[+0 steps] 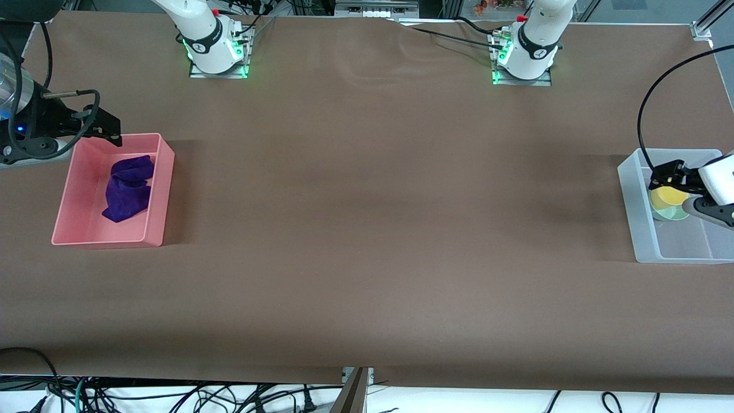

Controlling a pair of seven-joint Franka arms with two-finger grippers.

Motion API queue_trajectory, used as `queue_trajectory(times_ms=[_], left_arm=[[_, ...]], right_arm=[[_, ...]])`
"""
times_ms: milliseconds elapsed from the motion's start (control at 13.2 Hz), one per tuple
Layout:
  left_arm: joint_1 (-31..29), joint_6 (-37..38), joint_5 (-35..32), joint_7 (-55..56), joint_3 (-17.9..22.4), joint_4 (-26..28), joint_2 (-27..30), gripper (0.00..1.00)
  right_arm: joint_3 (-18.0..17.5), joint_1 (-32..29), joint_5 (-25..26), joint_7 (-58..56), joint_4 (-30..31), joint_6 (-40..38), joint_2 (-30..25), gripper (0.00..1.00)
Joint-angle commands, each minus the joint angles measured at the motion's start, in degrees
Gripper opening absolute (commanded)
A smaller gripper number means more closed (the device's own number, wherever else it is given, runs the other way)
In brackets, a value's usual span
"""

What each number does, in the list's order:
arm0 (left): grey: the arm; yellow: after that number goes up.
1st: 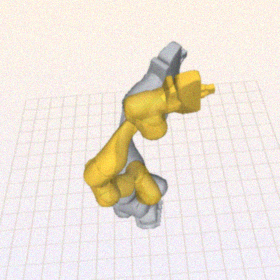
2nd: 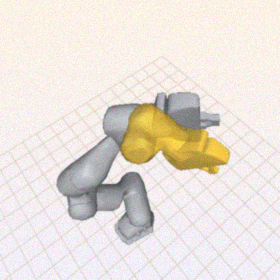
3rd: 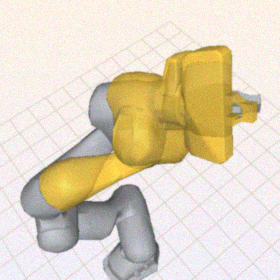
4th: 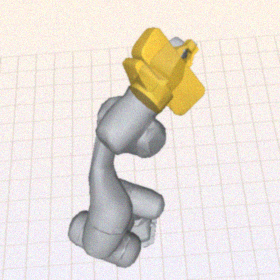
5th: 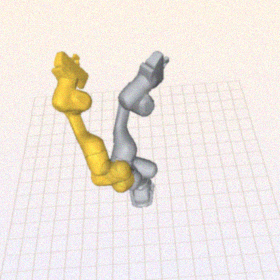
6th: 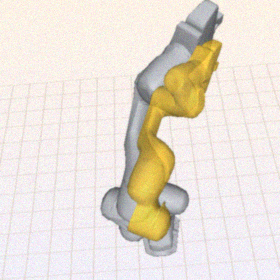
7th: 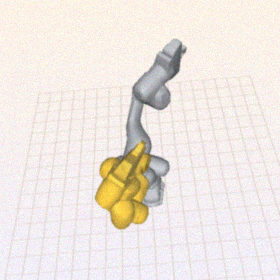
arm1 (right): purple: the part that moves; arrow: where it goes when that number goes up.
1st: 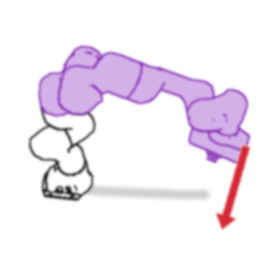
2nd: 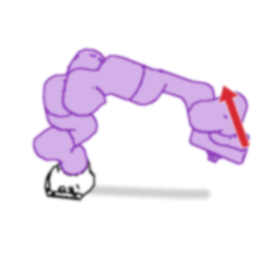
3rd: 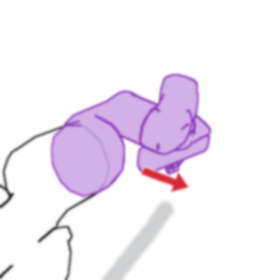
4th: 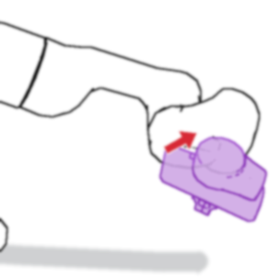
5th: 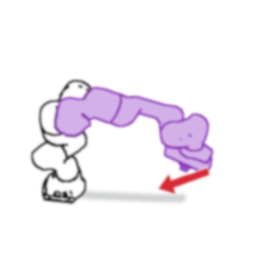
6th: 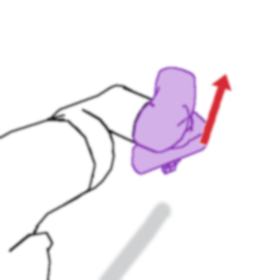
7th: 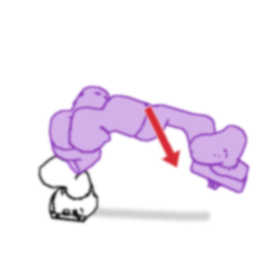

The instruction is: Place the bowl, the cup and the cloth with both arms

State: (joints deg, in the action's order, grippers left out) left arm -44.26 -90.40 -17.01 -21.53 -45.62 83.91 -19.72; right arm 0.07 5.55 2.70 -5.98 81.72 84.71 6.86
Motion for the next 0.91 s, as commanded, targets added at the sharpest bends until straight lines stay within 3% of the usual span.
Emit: queue_trajectory(times_ms=[0,152,303,530,682,833], left_arm=[[8.6,0.8,3.5,1.0,8.1,3.1,8.4,1.00],[26.7,1.9,10.1,1.7,27.9,3.5,12.4,1.00],[36.8,1.6,14.8,3.5,39.6,6.7,15.5,1.00],[42.1,-1.1,16.1,17.5,41.8,14.8,22.2,1.00],[46.0,-1.7,16.2,19.9,44.8,16.0,23.6,1.00],[46.0,-1.7,16.2,19.8,44.8,15.5,23.7,1.00]], right_arm=[[-0.1,-0.3,0.5,0.3,0.0,0.1,-0.3,1.00],[0.0,-0.4,0.5,0.3,0.0,0.1,-0.3,1.00],[0.0,-0.4,0.5,0.4,0.0,0.1,-0.4,1.00],[0.0,-0.4,0.4,0.5,0.0,0.1,-0.3,1.00],[0.0,-0.4,0.4,0.7,0.0,0.1,-0.3,1.00],[0.0,-0.4,0.4,0.6,0.0,0.1,-0.3,1.00]])
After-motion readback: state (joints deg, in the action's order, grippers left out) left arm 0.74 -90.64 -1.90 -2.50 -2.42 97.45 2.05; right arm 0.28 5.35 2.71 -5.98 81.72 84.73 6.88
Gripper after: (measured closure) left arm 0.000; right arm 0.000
